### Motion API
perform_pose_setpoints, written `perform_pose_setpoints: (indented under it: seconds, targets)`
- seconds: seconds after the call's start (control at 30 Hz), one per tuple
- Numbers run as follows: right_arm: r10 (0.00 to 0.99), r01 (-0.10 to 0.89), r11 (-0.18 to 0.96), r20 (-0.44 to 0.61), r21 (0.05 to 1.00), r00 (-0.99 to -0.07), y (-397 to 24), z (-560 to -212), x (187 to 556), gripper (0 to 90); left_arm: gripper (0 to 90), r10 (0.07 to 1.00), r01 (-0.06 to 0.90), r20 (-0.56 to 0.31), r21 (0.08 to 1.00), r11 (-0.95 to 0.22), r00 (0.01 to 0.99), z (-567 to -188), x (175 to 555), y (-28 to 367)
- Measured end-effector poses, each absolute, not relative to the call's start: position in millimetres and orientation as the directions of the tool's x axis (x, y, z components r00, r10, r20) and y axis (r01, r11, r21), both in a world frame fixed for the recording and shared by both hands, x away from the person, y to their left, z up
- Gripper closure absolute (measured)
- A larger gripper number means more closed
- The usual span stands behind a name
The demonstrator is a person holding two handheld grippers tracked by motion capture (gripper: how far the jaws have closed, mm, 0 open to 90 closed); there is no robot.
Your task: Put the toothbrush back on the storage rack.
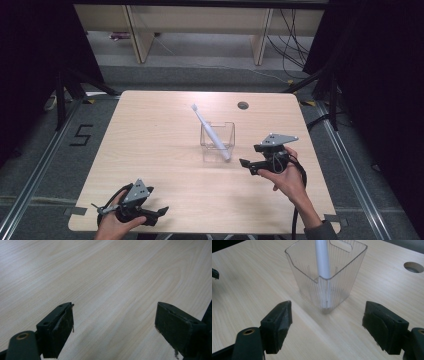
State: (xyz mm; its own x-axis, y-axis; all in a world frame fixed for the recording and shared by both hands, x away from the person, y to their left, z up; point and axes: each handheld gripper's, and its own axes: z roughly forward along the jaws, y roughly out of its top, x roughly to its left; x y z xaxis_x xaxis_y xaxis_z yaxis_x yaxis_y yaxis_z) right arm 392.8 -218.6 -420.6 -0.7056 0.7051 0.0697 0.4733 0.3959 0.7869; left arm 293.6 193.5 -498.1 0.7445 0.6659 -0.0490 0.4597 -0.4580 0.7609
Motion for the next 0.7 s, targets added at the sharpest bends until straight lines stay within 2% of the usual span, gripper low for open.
perform_pose_setpoints:
  seconds: [0.13,0.17,0.3,0.37,0.43,0.47,0.53,0.6,0.63,0.7]
  targets:
    - [0.689,0.448,0.418,0.046,0.790,-0.723,-221.7,-428.1,393.1,23.5,14.8,0.667,0.462,-0.053,0.761,-0.455,0.743,-498.3,293.5,193.1]
    - [0.708,0.494,0.397,0.084,0.774,-0.701,-221.5,-428.9,390.0,23.4,14.8,0.667,0.463,-0.053,0.760,-0.456,0.743,-498.5,293.6,193.0]
    - [0.699,0.474,0.405,0.070,0.781,-0.712,-224.1,-437.1,390.7,23.3,14.8,0.669,0.460,-0.039,0.756,-0.466,0.742,-499.0,294.4,193.4]
    - [0.705,0.511,0.393,0.107,0.764,-0.701,-223.4,-438.7,386.7,23.3,14.8,0.669,0.461,-0.040,0.756,-0.466,0.742,-499.3,294.7,193.3]
    - [0.701,0.506,0.394,0.105,0.767,-0.705,-223.7,-441.2,384.9,23.3,14.8,0.669,0.465,-0.052,0.758,-0.457,0.741,-499.8,294.1,192.7]
    - [0.691,0.470,0.415,0.066,0.779,-0.720,-225.6,-442.1,386.3,23.2,14.8,0.672,0.467,-0.059,0.763,-0.447,0.739,-500.2,293.8,191.8]
    - [0.696,0.500,0.402,0.099,0.767,-0.711,-225.2,-445.3,382.2,23.2,14.8,0.672,0.466,-0.058,0.764,-0.446,0.738,-500.0,293.7,191.9]
    - [0.684,0.472,0.419,0.073,0.776,-0.726,-226.7,-448.1,382.2,23.2,14.8,0.669,0.464,-0.050,0.758,-0.458,0.742,-499.7,294.3,193.0]
    - [0.700,0.510,0.404,0.103,0.760,-0.707,-226.3,-448.8,379.0,23.3,14.8,0.671,0.464,-0.043,0.755,-0.463,0.740,-499.7,294.7,193.3]
    - [0.693,0.503,0.409,0.099,0.761,-0.714,-226.6,-451.8,377.9,23.2,14.7,0.668,0.464,-0.049,0.757,-0.460,0.743,-499.7,294.3,193.0]
